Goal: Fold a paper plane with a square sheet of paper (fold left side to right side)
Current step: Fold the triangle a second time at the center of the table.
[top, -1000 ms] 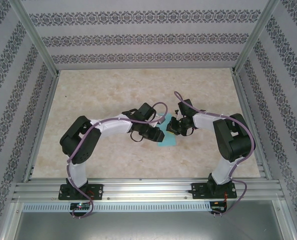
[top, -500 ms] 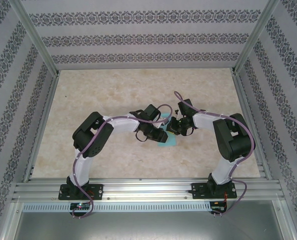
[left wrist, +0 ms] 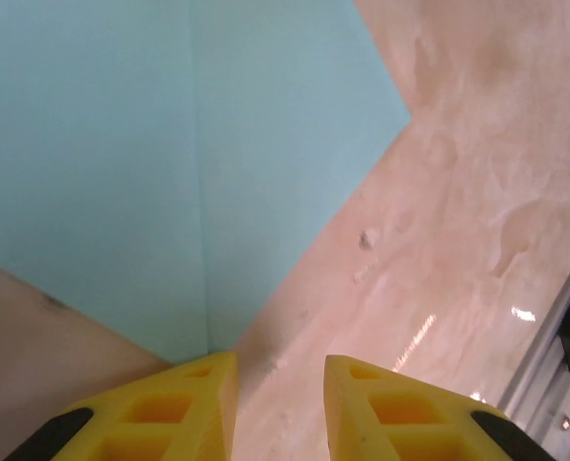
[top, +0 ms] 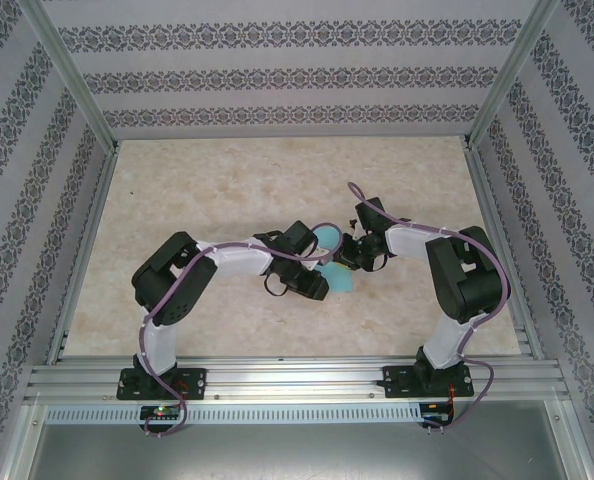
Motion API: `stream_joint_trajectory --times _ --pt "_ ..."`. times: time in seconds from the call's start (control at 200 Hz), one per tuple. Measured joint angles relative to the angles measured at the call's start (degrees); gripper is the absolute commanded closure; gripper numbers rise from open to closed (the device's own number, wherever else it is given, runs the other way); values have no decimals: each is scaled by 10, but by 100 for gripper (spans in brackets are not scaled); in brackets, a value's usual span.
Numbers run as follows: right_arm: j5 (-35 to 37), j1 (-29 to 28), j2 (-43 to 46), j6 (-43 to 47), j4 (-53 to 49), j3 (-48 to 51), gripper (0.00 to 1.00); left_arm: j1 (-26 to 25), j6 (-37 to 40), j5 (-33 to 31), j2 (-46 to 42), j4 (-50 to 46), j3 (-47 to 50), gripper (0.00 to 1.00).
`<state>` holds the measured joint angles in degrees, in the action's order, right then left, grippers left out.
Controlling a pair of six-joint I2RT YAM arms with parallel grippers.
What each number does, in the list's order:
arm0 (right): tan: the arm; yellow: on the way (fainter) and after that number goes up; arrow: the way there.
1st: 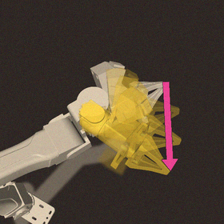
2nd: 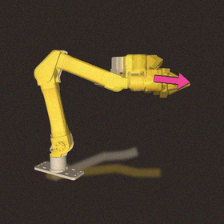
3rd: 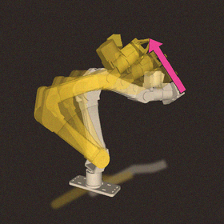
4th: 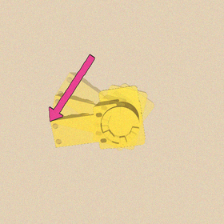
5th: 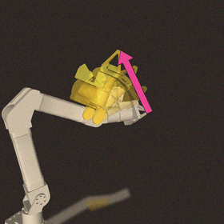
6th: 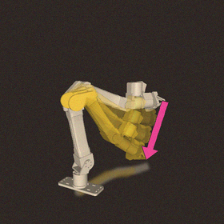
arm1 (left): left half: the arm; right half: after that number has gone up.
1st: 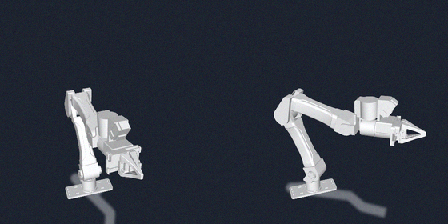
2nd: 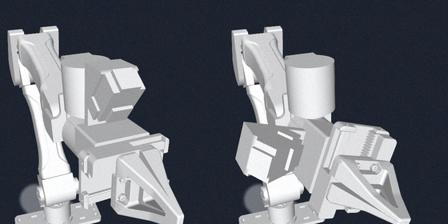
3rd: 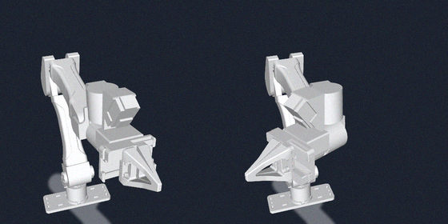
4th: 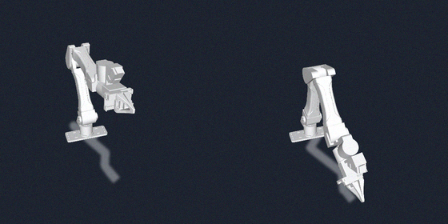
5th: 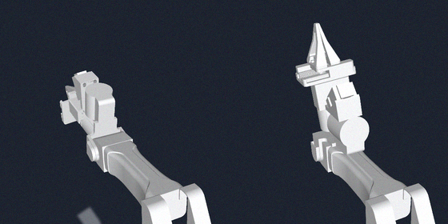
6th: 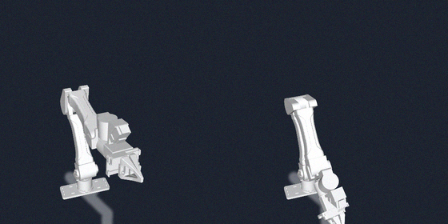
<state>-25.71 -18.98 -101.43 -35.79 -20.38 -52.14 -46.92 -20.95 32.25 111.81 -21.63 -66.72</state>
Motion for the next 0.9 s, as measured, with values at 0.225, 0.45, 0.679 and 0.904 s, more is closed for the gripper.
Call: stream_joint_trajectory --times 0.225,0.45,0.679,0.904 --pt "2 0 1 3 -6 -8 80 3 -3 -6 -27 -33 5 66" --pt "24 13 68 23 -34 -31 57 61 -37 -7 -93 -14 7 50" --pt "43 56 206 51 -19 -11 41 118 -104 -1 -83 67 18 44" --pt "40 88 313 47 30 105 22 116 -149 36 1 135 2 46"
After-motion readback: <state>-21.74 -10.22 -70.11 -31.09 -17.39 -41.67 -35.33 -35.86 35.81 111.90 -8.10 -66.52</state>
